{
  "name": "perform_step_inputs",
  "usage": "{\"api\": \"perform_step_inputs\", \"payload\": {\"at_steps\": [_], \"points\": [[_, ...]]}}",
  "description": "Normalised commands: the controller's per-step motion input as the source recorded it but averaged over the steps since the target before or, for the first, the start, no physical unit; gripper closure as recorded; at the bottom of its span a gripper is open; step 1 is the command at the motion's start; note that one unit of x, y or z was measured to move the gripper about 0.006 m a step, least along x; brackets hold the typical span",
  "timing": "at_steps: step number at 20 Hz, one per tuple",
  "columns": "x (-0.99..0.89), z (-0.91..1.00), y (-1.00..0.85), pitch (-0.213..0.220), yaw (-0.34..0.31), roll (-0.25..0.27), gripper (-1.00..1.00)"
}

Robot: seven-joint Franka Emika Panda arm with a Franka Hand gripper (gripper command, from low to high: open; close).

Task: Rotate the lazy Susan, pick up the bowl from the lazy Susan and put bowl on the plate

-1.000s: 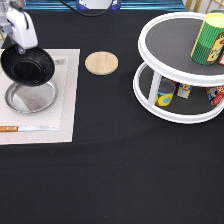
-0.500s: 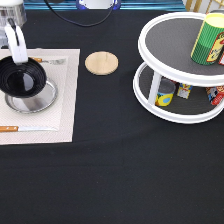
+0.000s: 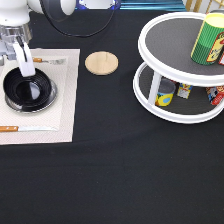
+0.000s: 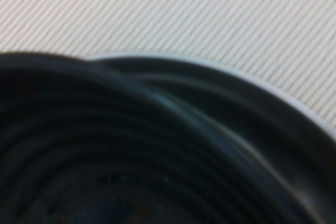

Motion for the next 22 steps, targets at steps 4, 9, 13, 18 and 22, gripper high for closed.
{"api": "perform_step_inputs", "payload": {"at_steps": [4, 9, 13, 18, 22], "points": [[0.09, -0.17, -0.1, 0.127, -0.015, 0.098, -1.0], [0.0, -0.01, -0.21, 0.159, -0.07, 0.037, -1.0], [0.0, 0.15, -0.2, 0.121, -0.093, 0.0, -1.0], [0.0, 0.44, -0.1, 0.097, -0.061, -0.008, -1.0], [0.06, 1.0, 0.14, 0.058, 0.0, -0.092, -1.0]]}}
